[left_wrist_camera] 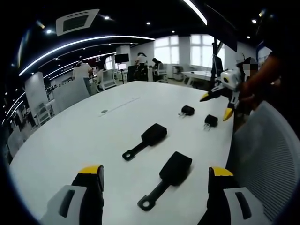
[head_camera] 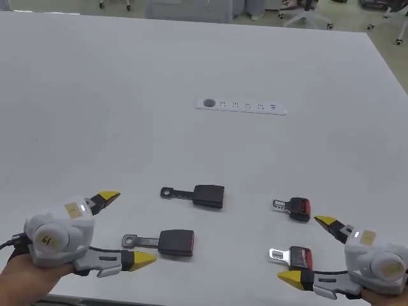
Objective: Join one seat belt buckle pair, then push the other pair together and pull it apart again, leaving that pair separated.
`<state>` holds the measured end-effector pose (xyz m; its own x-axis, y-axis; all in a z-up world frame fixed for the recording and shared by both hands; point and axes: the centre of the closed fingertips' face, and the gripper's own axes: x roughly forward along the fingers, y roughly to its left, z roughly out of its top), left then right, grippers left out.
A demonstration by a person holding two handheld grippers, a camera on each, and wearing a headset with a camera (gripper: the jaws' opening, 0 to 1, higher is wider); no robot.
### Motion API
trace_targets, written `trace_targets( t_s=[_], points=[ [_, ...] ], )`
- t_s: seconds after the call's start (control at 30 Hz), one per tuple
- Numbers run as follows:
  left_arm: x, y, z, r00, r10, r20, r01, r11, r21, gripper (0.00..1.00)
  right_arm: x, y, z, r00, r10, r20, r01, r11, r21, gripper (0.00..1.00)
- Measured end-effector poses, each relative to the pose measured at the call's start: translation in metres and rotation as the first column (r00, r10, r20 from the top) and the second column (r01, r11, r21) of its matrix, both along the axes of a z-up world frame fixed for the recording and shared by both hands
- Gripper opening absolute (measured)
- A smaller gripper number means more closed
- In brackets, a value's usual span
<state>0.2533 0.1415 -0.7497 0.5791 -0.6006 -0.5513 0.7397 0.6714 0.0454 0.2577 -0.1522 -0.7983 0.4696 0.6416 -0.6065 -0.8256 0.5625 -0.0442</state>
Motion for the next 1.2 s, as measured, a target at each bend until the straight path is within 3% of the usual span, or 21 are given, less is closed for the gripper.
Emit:
trace_targets(
  t_s=[0.73, 1.2],
  points=[
    [-0.001, -0.010, -0.016, 0.996, -0.080, -0.042, 0.081, 0.996, 0.027, 0.85, -0.008, -0.003, -0.012, 0.994, 0.079, -0.070, -0.082, 0.996, -0.030, 0.87],
    [-0.006, -0.025, -0.042, 0.975, -0.193, -0.108, 0.203, 0.975, 0.087, 0.77, -0.007, -0.010, -0.026, 0.982, 0.134, -0.134, -0.143, 0.988, -0.060, 0.82]
  ],
)
